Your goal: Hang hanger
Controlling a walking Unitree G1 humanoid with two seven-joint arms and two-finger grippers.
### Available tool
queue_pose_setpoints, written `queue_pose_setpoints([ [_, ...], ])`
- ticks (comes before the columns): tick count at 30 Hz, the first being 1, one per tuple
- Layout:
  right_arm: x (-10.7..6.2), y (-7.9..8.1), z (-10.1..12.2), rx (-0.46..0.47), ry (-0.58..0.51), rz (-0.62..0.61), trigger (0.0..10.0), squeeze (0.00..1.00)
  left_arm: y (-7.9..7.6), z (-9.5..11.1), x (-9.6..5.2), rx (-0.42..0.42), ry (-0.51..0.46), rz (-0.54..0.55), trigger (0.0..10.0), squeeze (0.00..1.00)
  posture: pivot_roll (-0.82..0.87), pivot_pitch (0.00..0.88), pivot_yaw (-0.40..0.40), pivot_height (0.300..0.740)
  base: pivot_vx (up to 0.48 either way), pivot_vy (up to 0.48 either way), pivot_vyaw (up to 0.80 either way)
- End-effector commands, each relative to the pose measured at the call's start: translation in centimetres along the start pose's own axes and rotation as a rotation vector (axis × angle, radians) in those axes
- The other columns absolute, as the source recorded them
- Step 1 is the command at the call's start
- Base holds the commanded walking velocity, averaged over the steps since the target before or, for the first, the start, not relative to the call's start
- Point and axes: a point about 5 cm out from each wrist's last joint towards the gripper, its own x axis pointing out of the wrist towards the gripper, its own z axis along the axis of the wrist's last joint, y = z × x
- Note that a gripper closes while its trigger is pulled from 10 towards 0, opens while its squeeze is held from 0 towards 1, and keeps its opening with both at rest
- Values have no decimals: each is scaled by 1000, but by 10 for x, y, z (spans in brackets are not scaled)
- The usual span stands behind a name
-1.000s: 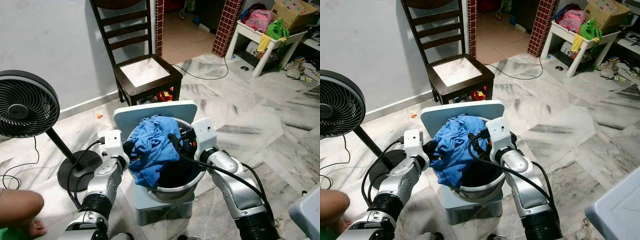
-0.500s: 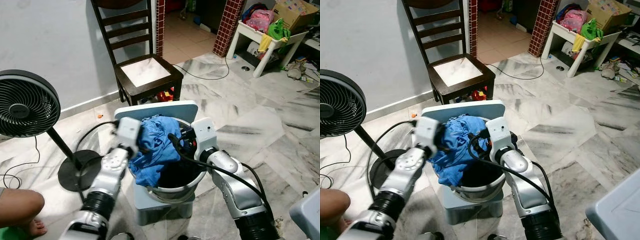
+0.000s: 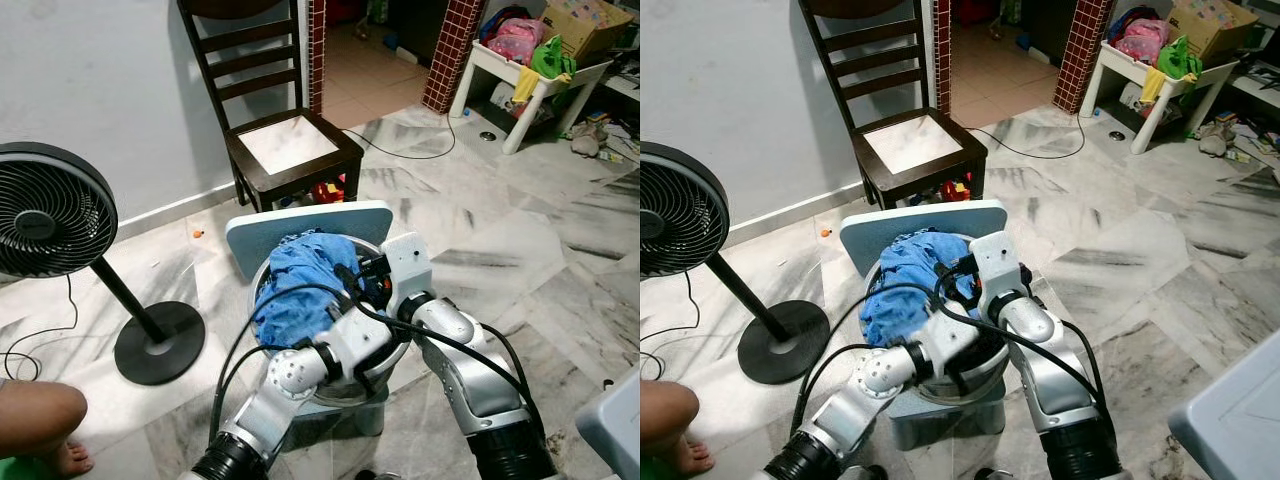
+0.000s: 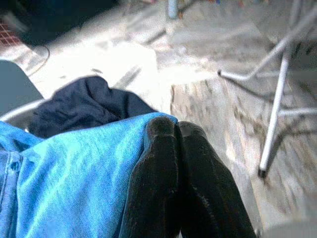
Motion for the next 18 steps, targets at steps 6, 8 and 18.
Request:
queue_pose_setpoints([
  [6,2,-2,0,-7,-1,-7,10000,0,22,-10,-20,91,84,137,10000,0,25,103,6,740,0,0,0],
  [8,3,-2,0,-6,-2,-7,10000,0,36,-4,-28,120,50,238,10000,67,31,100,7,740,0,0,0],
  [18,9,3,3,-3,-15,10,10000,0,69,28,-57,-95,-146,575,10000,1000,61,84,0,740,0,0,0],
])
